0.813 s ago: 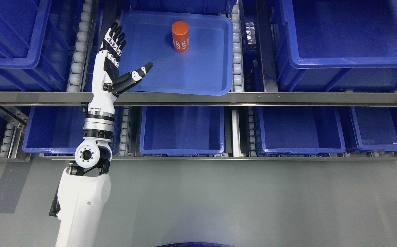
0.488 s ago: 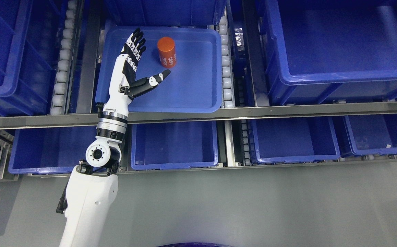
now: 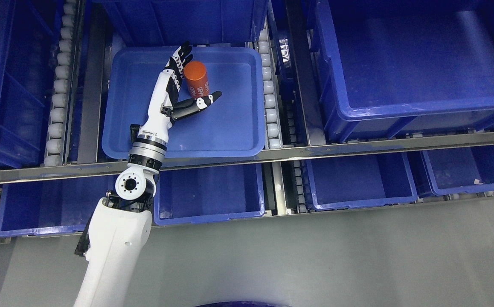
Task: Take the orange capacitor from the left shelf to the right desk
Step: 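Reach the left hand into the blue bin toward the orange capacitor, then close the left hand fingers around the orange capacitor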
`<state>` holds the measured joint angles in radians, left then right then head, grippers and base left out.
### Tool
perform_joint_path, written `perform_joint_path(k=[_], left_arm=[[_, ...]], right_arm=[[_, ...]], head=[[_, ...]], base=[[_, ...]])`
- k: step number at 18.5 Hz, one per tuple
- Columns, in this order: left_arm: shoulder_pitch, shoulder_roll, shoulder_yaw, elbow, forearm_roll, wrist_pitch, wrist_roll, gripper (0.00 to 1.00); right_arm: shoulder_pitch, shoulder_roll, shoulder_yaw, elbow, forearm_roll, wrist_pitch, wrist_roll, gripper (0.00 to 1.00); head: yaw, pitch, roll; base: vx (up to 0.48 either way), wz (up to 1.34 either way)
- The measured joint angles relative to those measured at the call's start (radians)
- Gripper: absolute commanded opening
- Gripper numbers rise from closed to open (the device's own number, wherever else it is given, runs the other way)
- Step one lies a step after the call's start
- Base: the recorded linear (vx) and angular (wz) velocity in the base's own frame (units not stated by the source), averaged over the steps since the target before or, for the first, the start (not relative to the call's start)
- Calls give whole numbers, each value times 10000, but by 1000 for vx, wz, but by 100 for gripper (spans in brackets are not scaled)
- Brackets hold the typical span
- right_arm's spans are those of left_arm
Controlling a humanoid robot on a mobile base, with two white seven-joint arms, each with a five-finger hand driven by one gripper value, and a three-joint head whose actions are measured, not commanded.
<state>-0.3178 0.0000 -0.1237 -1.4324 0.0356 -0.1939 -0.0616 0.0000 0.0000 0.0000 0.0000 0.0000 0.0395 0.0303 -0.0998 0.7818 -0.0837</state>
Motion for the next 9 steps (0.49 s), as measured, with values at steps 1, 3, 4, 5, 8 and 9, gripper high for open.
perform_joint_path(k=[1, 3, 4, 5, 8, 9], left_arm=[[-69, 0, 21, 77, -65, 8, 0, 100], [-184, 0, 63, 217, -166, 187, -2, 100], [-230, 0, 81, 281, -198, 317, -3, 100], [-295, 0, 98, 335, -225, 487, -3, 100], [-553, 0, 141, 479, -285, 1043, -33, 100], [-667, 0, 157, 526, -297, 1267, -96, 99]], right_arm=[[0, 0, 0, 0, 0, 0, -13, 100], [0, 0, 0, 0, 0, 0, -32, 100], [0, 0, 0, 0, 0, 0, -32, 100], [1, 0, 0, 0, 0, 0, -32, 100], [1, 0, 0, 0, 0, 0, -32, 100], [1, 0, 0, 0, 0, 0, -32, 100]], head=[[0, 0, 0], [0, 0, 0], [0, 0, 0], [0, 0, 0], [0, 0, 0], [0, 0, 0]], base=[[28, -11], [11, -2], [0, 0], [0, 0], [-3, 1], [0, 0]])
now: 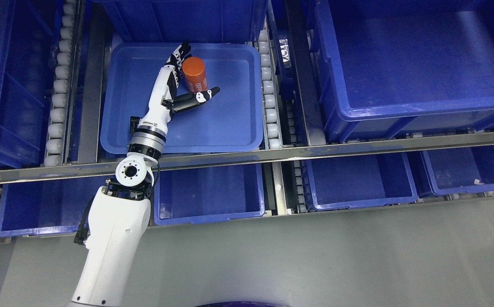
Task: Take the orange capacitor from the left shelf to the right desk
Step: 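Close the left hand fingers around the orange capacitor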
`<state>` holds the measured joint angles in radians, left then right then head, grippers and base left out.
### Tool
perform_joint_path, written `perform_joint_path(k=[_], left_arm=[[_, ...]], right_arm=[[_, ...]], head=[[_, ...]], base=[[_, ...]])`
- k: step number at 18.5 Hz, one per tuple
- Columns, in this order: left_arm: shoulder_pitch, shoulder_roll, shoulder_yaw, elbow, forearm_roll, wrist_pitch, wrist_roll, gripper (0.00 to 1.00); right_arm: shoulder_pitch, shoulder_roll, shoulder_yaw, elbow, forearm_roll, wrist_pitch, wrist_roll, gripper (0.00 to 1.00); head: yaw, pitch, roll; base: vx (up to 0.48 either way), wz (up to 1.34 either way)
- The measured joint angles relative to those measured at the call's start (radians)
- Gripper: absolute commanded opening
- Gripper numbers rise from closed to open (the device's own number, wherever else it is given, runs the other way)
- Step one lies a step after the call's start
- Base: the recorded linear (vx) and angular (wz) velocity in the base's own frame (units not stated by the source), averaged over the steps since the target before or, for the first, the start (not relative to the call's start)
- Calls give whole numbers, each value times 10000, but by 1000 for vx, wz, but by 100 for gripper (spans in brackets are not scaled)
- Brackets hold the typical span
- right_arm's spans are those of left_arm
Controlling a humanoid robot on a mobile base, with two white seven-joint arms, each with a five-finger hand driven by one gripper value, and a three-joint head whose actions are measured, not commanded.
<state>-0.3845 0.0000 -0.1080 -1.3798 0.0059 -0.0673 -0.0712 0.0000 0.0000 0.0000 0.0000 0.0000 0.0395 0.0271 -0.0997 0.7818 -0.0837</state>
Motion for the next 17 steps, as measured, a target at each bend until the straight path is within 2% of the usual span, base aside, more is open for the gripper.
perform_joint_path(k=[3, 6, 14, 16, 17], left_arm=[[-273, 0, 27, 105, -27, 468, -373, 97], [-460, 0, 54, 183, -41, 785, -940, 88], [-599, 0, 364, 288, -56, 880, -1275, 36], [-587, 0, 485, 304, -57, 700, -1309, 20], [-578, 0, 541, 308, -57, 595, -1354, 9]], right_arm=[[0, 0, 0, 0, 0, 1, 23, 100], [0, 0, 0, 0, 0, 1, 33, 100], [0, 0, 0, 0, 0, 2, 38, 100], [0, 0, 0, 0, 0, 2, 43, 100], [0, 0, 0, 0, 0, 2, 44, 100]], head=[[0, 0, 0], [0, 0, 0], [0, 0, 0], [0, 0, 0], [0, 0, 0]], base=[[0, 0], [0, 0], [0, 0], [0, 0], [0, 0]])
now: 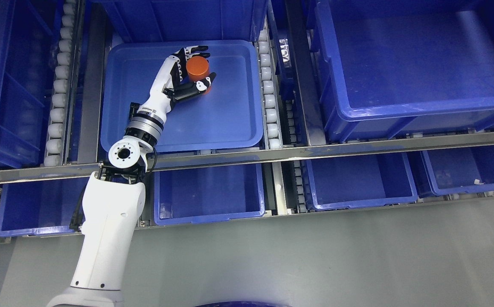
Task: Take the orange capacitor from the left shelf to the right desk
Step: 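Close the left hand fingers around the orange capacitor, then lift the orange capacitor up out of the blue bin with the left hand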
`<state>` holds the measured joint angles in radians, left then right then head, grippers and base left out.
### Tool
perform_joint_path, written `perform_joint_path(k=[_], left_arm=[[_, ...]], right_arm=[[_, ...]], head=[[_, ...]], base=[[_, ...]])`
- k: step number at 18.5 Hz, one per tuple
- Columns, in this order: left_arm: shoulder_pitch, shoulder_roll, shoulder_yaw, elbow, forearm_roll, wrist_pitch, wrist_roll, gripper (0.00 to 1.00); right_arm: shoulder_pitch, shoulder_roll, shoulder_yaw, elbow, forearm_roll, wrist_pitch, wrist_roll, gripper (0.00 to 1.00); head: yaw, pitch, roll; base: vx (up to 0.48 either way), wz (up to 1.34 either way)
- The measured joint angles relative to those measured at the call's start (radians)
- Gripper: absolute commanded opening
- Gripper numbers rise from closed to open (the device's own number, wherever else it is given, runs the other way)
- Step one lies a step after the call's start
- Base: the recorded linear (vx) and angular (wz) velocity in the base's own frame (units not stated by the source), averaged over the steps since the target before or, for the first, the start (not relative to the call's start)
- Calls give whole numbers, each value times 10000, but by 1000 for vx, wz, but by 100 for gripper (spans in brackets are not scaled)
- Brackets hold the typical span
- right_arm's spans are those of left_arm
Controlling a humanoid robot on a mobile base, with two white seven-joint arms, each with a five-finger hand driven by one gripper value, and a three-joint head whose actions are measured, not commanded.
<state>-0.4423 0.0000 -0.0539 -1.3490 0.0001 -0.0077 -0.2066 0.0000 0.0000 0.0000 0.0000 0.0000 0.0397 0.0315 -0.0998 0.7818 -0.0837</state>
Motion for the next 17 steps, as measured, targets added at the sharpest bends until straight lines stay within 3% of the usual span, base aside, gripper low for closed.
perform_joint_path(k=[2, 10, 17], left_arm=[[23, 0, 87, 14, -1, -269, -119, 1], [78, 0, 328, 21, 12, -1087, -363, 0], [124, 0, 432, -850, 1049, -2352, -302, 1]], right_arm=[[0, 0, 0, 0, 0, 0, 2, 100], [0, 0, 0, 0, 0, 0, 59, 100], [0, 0, 0, 0, 0, 0, -1, 100]], head=[[0, 0, 0], [0, 0, 0], [0, 0, 0]], base=[[0, 0], [0, 0], [0, 0]])
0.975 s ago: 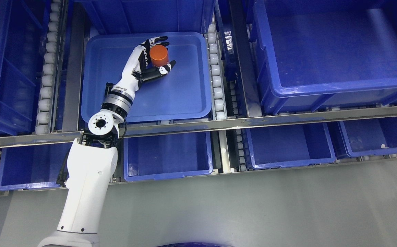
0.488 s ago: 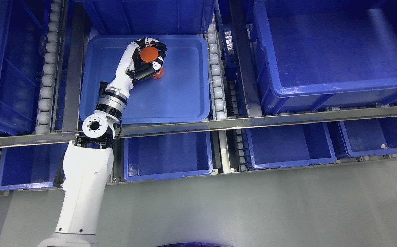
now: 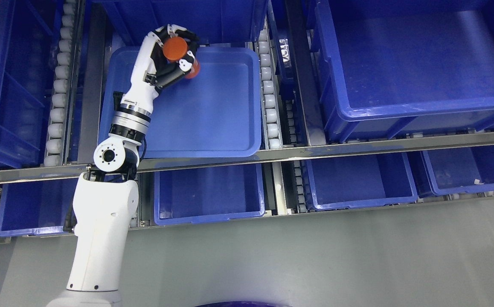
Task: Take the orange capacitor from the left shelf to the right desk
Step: 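Lift the orange capacitor up out of the blue bin with the left hand, then hold the capacitor in the left hand while turning toward the steel table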
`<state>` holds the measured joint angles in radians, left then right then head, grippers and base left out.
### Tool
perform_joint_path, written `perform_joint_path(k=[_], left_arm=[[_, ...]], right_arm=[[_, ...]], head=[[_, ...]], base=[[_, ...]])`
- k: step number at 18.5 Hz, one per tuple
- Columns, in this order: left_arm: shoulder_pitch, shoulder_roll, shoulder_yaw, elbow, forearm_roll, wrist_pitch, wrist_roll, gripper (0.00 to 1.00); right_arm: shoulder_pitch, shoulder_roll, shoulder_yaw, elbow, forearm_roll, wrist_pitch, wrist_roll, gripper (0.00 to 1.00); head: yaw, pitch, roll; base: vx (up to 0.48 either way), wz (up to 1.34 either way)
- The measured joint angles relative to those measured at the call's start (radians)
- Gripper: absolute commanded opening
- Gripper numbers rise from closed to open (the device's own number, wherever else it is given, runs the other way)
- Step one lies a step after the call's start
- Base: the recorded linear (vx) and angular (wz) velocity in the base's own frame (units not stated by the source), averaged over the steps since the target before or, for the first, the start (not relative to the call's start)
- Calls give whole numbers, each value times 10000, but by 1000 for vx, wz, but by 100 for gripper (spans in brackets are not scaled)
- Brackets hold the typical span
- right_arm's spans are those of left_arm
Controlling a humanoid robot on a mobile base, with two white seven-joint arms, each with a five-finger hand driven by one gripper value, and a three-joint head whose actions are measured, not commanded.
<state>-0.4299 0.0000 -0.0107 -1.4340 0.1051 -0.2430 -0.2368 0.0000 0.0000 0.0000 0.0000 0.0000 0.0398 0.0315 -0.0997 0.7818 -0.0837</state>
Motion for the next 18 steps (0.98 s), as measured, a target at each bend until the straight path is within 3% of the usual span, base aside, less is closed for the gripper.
perform_joint_path(k=[10, 18], left_arm=[[1322, 0, 66, -1308, 532, -3986, 34, 1], [2457, 0, -79, -1768, 601, -5332, 6, 1]], right_arm=[[0, 0, 0, 0, 0, 2, -2, 100], [-4, 0, 0, 0, 0, 4, -11, 100]], head=[[0, 0, 0], [0, 0, 0]], base=[[0, 0], [0, 0]])
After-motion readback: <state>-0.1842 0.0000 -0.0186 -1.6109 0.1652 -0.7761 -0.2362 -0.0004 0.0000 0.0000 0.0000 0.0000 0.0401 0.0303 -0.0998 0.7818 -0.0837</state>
